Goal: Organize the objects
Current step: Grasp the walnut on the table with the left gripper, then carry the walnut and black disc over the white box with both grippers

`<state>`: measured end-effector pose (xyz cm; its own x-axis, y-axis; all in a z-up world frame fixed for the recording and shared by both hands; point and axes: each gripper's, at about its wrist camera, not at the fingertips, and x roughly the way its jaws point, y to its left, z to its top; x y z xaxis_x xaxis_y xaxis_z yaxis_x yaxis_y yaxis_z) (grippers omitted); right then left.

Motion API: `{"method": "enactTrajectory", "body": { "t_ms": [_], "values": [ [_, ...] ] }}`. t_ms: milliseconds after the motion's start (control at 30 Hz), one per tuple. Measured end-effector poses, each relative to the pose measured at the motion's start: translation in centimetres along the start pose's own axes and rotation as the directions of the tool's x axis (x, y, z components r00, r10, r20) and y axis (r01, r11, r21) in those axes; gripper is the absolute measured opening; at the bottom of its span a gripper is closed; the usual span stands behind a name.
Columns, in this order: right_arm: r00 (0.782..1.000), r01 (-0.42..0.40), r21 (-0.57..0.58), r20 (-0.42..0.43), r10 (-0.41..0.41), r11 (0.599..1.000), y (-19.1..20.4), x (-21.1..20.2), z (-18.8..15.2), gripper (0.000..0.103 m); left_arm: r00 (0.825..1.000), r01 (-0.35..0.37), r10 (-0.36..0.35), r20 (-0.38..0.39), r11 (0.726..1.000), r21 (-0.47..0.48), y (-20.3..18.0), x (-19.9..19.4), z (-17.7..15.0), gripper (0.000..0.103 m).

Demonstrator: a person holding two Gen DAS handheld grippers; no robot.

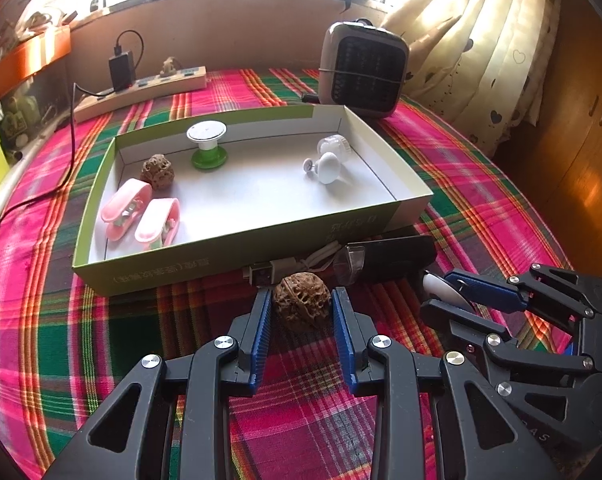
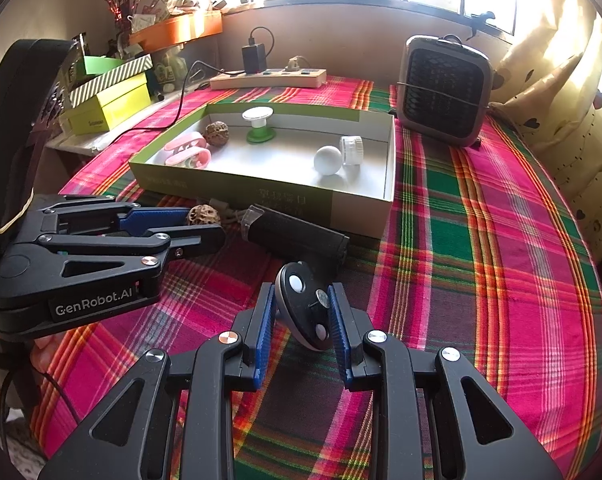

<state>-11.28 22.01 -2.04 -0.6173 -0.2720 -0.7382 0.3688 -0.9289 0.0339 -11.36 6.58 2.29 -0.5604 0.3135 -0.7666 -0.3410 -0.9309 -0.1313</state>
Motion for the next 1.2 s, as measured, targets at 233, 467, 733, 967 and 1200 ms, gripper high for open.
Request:
{"method": "enactTrajectory", "body": {
  "t_ms": [233, 467, 733, 967, 1200],
  "values": [
    [1.0, -0.001, 0.003, 0.012, 0.001, 1.0, 0.1, -0.5, 0.2, 0.028, 1.0, -0.009, 0.009, 0.029, 1.0, 0.011, -0.1, -1.0, 0.0, 0.028],
    [1.0, -0.001, 0.004, 0.032, 0.001, 1.0, 0.3, -1.2, 0.7, 0.028, 0.998, -0.034, 0.033, 0.057, 0.999, 0.015, 0.2, -2.0, 0.2, 0.028],
    [0.998, 0.009, -0.01, 0.056, -0.008, 1.0, 0.6, -1.8, 1.5, 0.028, 0.995, -0.042, 0.04, 0.089, 0.999, 0.016, 0.4, -3.2, 0.5, 0.028],
    [0.997, 0.015, -0.014, 0.08, -0.014, 1.0, 0.7, -2.1, 2.5, 0.028, 0.993, -0.052, 0.049, 0.111, 0.998, 0.023, 0.7, -4.1, 1.0, 0.028],
    [0.995, 0.017, -0.018, 0.103, -0.015, 1.0, 0.5, -2.3, 4.0, 0.028, 0.991, -0.047, 0.044, 0.126, 0.999, 0.02, 1.2, -4.4, 2.2, 0.028]
  ]
}}
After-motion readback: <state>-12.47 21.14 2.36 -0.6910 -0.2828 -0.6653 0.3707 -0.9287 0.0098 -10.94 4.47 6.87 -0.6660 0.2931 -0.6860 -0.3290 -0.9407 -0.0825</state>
